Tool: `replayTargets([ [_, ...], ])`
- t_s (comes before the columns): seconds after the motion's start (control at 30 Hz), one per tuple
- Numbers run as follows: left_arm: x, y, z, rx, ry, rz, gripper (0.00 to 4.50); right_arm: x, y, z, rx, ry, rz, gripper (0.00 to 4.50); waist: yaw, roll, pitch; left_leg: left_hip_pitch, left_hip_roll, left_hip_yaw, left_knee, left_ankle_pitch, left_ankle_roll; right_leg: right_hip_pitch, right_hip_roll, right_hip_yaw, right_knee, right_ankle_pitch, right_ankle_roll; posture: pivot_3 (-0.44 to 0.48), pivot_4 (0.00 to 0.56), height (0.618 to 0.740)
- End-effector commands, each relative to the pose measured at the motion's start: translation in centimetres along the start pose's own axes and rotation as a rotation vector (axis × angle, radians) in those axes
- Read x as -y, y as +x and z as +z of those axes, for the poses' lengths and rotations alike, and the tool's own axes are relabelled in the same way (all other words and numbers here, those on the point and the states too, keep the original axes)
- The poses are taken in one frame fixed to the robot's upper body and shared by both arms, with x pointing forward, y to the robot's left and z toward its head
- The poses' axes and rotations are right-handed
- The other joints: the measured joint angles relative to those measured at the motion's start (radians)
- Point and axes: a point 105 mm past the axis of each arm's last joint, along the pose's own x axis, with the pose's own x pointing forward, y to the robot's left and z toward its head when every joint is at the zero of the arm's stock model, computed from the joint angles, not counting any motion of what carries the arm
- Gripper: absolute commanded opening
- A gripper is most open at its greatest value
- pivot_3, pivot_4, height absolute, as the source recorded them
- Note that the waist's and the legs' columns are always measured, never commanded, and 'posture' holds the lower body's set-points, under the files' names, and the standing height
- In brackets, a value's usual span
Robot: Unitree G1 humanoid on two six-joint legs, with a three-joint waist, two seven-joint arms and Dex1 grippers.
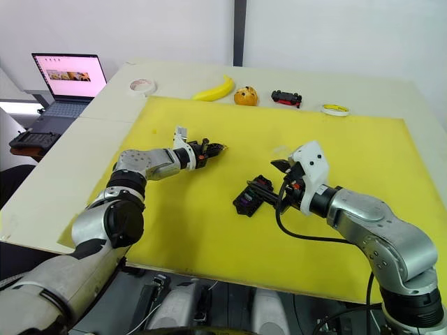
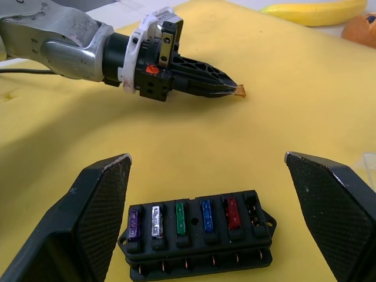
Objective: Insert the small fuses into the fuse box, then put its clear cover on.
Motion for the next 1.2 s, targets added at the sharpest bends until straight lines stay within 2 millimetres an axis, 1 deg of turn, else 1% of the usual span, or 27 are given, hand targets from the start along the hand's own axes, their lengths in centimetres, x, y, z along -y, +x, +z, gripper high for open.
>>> replayTargets([
  [0.03,1.1,-0.9,0.3,-0.023,0.041,-0.071,0.04,-0.3,-0.5,1.4,0.054,-0.036,0.005,4.5,-0.001,0.0,0.0,0.0,0.0,0.0,0.0,0.0,0.0,0.0,0.0,0.0,0.0,0.0,0.0,0.0,0.15,0.74],
  [0.13,3.0,-2.8,1.0,-0.054,0.105,-0.155,0.04,-0.6,-0.5,1.5,0.076,0.003,0.019,4.5,-0.006,-0.001,0.0,-0.001,0.0,0.0,0.0,0.0,0.0,-0.001,0.001,0.0,0.0,0.0,0.0,0.0,0.15,0.74],
  [0.2,4.2,-4.9,1.2,-0.088,0.152,-0.211,0.04,-1.2,-0.4,1.8,0.104,0.044,0.043,4.5,-0.02,-0.001,0.001,-0.002,0.001,0.0,0.0,0.001,-0.002,-0.003,0.001,0.0,0.0,0.0,0.0,0.0,0.15,0.74],
  [0.27,5.2,-6.9,1.0,-0.118,0.209,-0.257,0.04,-1.9,-0.3,2.1,0.136,0.088,0.066,4.5,-0.031,-0.001,0.001,-0.002,0.002,0.0,-0.001,0.003,-0.005,-0.003,0.001,0.001,0.0,0.0,0.0,0.0,0.15,0.74],
  [0.33,6.0,-8.7,0.4,-0.149,0.276,-0.299,0.04,-2.3,-0.2,2.5,0.167,0.141,0.088,4.5,-0.035,-0.001,0.0,-0.002,0.002,0.0,-0.002,0.003,-0.005,-0.004,0.0,0.001,0.001,0.0,0.0,0.0,0.15,0.74],
  [0.4,7.1,-10.7,-0.7,-0.178,0.355,-0.361,0.04,-3.0,0.1,2.9,0.214,0.232,0.118,4.5,-0.037,-0.001,0.0,-0.001,0.003,0.0,-0.002,0.003,-0.006,-0.004,-0.001,0.002,0.001,0.0,0.0,0.0,0.15,0.74],
  [0.47,7.7,-11.6,-1.4,-0.191,0.39,-0.411,0.04,-3.5,0.4,3.3,0.251,0.316,0.143,4.5,-0.039,0.0,0.0,-0.001,0.003,-0.001,-0.002,0.004,-0.007,-0.004,-0.001,0.003,0.001,0.0,0.0,0.0,0.15,0.74],
  [0.53,8.9,-12.5,-2.1,-0.188,0.415,-0.495,0.04,-4.2,0.7,4.1,0.312,0.43,0.175,4.5,-0.036,0.0,0.0,-0.001,0.003,-0.001,-0.002,0.004,-0.008,-0.004,-0.002,0.003,0.001,0.0,-0.001,0.0,0.15,0.74],
  [0.67,9.8,-13.2,-2.8,-0.178,0.421,-0.573,0.04,-4.6,1.0,5.0,0.367,0.605,0.197,4.5,-0.032,0.0,0.0,-0.001,0.003,-0.001,-0.002,0.004,-0.008,-0.004,-0.002,0.003,0.0,0.001,-0.001,0.0,0.15,0.74],
  [0.77,10.2,-13.3,-3.5,-0.196,0.411,-0.615,0.04,-5.1,1.2,5.4,0.369,0.685,0.224,4.5,-0.032,0.0,0.0,-0.001,0.003,-0.001,-0.002,0.004,-0.008,-0.004,-0.002,0.003,0.0,0.001,-0.002,0.0,0.15,0.74],
  [0.83,10.5,-13.2,-4.4,-0.227,0.424,-0.63,0.04,-4.9,1.6,5.7,0.384,0.744,0.227,4.5,-0.033,0.0,0.0,-0.002,0.003,-0.001,-0.002,0.004,-0.008,-0.004,-0.002,0.003,0.0,0.001,-0.002,0.0,0.15,0.74],
  [1.0,10.9,-12.7,-5.1,-0.246,0.415,-0.645,0.04,-5.1,2.6,6.4,0.387,0.76,0.245,4.5,-0.033,0.0,0.0,-0.002,0.003,0.0,-0.002,0.004,-0.007,-0.004,0.0,0.003,0.0,0.001,-0.002,0.0,0.15,0.74],
  [1.13,11.2,-12.5,-5.3,-0.255,0.408,-0.646,0.04,-5.6,3.2,6.4,0.371,0.737,0.258,4.5,-0.033,0.0,0.0,-0.002,0.003,0.0,-0.002,0.004,-0.007,-0.004,0.0,0.002,0.0,0.001,-0.002,0.0,0.15,0.74],
  [1.2,11.2,-12.4,-5.4,-0.256,0.402,-0.644,0.04,-5.7,3.2,6.5,0.37,0.732,0.263,4.5,-0.033,0.0,0.0,-0.002,0.003,0.0,-0.002,0.002,-0.003,-0.004,0.001,0.002,0.0,0.001,-0.002,0.0,0.15,0.74],
])
